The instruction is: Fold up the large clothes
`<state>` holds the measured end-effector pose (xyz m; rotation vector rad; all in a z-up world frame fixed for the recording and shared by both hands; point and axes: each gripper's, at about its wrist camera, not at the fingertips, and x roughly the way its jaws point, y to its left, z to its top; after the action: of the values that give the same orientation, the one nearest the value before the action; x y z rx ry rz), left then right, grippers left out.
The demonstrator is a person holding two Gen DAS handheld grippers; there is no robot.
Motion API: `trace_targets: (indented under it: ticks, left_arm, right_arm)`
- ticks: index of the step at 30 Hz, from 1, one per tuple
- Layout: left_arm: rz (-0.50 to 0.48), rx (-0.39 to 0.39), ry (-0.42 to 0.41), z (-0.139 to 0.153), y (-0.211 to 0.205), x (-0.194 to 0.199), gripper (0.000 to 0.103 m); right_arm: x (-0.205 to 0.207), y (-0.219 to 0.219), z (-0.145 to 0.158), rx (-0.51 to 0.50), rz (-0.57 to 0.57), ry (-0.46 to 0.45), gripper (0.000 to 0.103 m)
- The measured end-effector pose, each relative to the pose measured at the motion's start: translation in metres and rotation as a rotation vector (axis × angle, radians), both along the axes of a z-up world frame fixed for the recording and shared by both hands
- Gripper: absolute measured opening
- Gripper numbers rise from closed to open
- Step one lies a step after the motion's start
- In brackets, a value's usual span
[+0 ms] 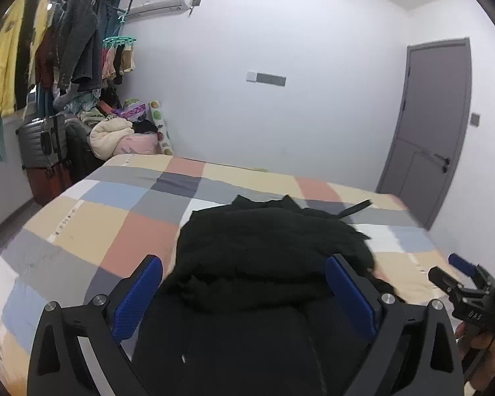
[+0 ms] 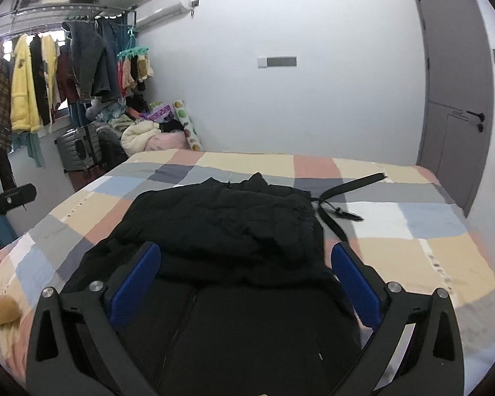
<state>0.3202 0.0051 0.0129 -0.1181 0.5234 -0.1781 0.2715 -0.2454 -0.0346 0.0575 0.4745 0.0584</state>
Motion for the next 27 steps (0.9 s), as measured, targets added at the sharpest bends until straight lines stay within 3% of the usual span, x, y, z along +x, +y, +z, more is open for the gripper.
trace_targets:
  ticks: [6,10,16,20,24,27]
  left_arm:
    - [-0.029,-0.045,-0.010,-0.001,0.007,-0.065,0.101]
    - [-0.055,-0.054,0.053,-0.024,0.017,-0.089,0.101]
    - [-0.083,-0.143,0.238,-0.078,0.050,-0.089,0.101]
    - [-0.044,-0.199,0.361,-0.114,0.076,-0.077,0.101]
    - [-0.009,-0.287,0.477,-0.147,0.102,-0.063,0.101]
    - [0.015,-0.344,0.552,-0.170,0.114,-0.058,0.101]
  right_arm:
    - [-0.060,-0.015,-0.012,0.036,-0.006,0.049,0.103]
    - [-0.081,-0.033,-0.030,0.070,-0.013,0.098,0.103]
    - [-0.078,-0.081,-0.074,0.200,-0.070,0.272,0.103]
    - [-0.076,-0.111,-0.104,0.253,-0.136,0.350,0.103]
    - [-0.065,-0.128,-0.135,0.302,-0.188,0.488,0.103]
    - [-0.058,-0.137,-0.167,0.404,-0.185,0.608,0.103]
